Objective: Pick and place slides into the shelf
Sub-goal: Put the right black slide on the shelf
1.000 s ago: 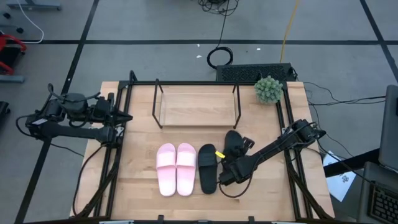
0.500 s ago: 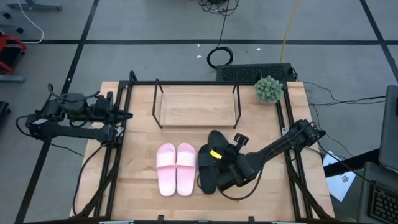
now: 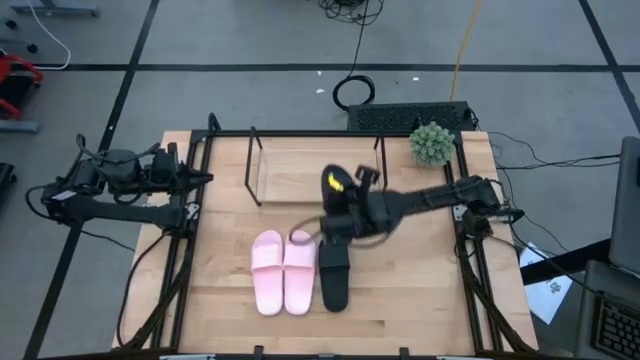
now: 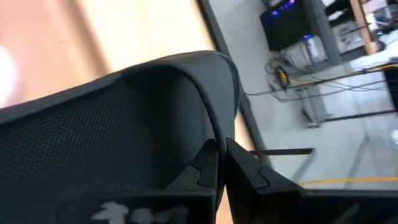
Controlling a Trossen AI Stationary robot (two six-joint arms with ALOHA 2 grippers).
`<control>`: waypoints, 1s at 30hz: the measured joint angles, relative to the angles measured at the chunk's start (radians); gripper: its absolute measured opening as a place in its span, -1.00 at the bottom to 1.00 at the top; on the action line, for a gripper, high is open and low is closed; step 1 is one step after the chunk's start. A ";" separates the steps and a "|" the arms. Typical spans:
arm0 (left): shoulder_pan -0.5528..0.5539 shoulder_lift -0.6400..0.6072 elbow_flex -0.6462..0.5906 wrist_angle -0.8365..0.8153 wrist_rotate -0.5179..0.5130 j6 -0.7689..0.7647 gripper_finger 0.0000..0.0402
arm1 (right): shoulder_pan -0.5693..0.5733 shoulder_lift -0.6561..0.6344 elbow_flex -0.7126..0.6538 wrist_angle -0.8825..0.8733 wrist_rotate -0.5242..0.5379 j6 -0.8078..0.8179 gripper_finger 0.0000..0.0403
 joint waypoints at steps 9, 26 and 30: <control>0.000 0.000 0.000 0.000 -0.121 0.053 -0.88 | -0.188 -0.001 -0.036 0.056 0.000 -0.256 -1.00; 0.000 0.000 0.000 -0.001 -0.231 0.086 -0.88 | -0.371 -0.001 -0.316 0.310 -0.031 -0.502 -1.00; 0.000 0.000 0.000 -0.001 -0.261 0.095 -0.88 | -0.380 -0.001 -0.326 0.321 -0.031 -0.506 -1.00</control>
